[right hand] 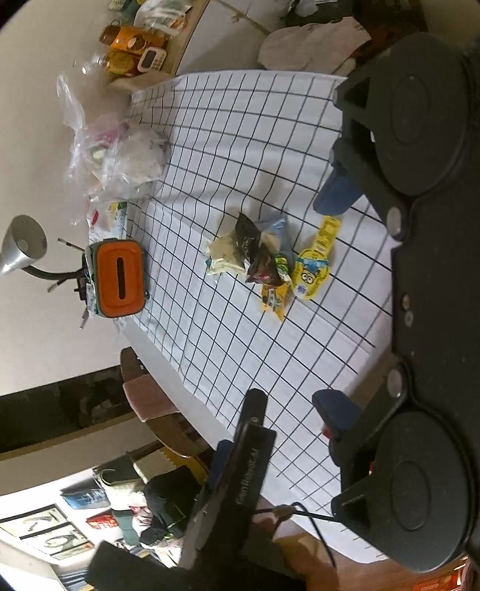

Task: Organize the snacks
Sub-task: 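Move both tools toward the yellow candy packets in the pile, then grasp the yellow candy packet with left tool while right tool grasps Minion pack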

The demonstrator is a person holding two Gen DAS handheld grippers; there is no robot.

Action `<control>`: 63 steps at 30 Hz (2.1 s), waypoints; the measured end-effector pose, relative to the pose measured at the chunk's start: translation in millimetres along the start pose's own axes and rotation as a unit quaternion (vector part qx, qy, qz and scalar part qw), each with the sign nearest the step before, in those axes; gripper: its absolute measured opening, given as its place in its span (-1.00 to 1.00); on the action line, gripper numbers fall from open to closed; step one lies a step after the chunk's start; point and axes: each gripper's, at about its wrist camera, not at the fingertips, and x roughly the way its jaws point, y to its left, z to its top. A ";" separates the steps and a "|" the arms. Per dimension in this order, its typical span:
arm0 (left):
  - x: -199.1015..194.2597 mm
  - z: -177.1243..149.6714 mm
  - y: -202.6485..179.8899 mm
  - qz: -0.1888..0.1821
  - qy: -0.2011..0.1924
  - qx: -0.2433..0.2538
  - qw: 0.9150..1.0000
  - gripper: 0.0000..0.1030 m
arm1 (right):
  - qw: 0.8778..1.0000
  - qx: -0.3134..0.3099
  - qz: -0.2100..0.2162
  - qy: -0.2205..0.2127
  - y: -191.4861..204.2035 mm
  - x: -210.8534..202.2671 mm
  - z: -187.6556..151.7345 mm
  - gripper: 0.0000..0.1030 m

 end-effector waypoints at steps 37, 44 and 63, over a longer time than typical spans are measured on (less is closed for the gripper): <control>219.0 56.5 -3.6 -0.018 0.183 -0.057 0.981 0.62 | 0.981 -0.035 -0.018 0.192 -32.9 206.3 21.9 0.55; 231.8 53.9 -1.5 -0.017 0.183 -0.078 0.980 0.61 | 0.979 -0.062 -0.030 0.194 -24.7 216.7 15.1 0.42; 226.4 49.4 12.7 0.001 0.156 -0.076 0.985 -0.25 | 0.980 -0.075 -0.033 0.183 -10.9 206.6 10.1 -0.03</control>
